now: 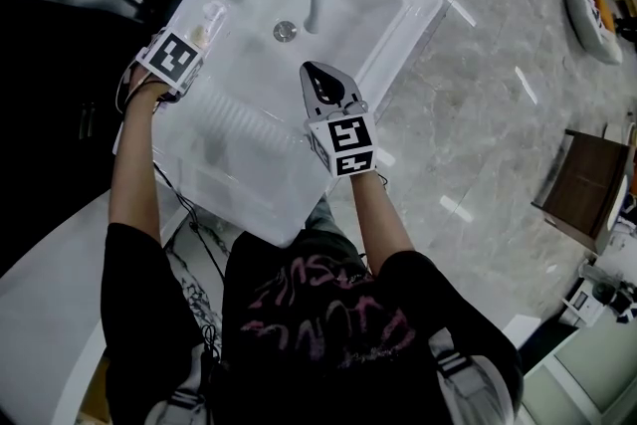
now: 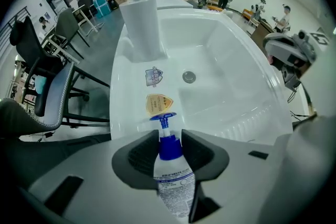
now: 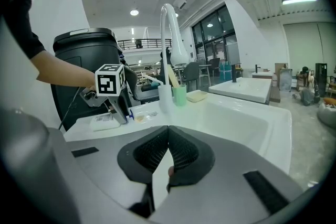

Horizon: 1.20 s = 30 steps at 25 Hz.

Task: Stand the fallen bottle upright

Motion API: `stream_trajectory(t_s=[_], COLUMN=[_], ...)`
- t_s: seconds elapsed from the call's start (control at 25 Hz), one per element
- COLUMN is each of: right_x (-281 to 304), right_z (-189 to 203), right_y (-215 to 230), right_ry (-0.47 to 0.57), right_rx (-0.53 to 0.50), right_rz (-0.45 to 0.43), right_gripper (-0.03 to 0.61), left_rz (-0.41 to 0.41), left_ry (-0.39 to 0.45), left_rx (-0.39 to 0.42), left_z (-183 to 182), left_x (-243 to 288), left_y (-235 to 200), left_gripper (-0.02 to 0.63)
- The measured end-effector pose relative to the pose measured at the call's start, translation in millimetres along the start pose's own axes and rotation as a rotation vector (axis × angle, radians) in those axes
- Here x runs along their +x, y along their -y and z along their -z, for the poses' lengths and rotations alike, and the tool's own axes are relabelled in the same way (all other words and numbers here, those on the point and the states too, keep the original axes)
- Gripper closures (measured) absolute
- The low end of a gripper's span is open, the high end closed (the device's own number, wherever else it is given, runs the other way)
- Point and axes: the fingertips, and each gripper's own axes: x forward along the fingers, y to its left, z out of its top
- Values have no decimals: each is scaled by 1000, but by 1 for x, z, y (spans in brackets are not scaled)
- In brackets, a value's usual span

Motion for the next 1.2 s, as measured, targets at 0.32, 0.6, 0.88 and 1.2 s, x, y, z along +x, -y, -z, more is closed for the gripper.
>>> stream_trajectory(t_s=[0.32,0.6,0.88,1.2], right_x=[-2,-5,-7,-11], right_z=[-5,-3,-8,-13], right_y=[-9,-15,-30,-43], right_ry=[6,8,18,21], right_rx=[8,-12,-30,-68], right_rz=[-18,-36,-70,-99], right_gripper=[565,565,565,565], left_rz=[61,-34,-79,-150], left_ry=[79,246,417,654], left_rx=[-33,-46,-130,-285], left_z=[-1,-7,7,39], left_x=[-11,-52,-90,-123], left_y=[19,5,2,1], left_gripper=[480,485,486,486])
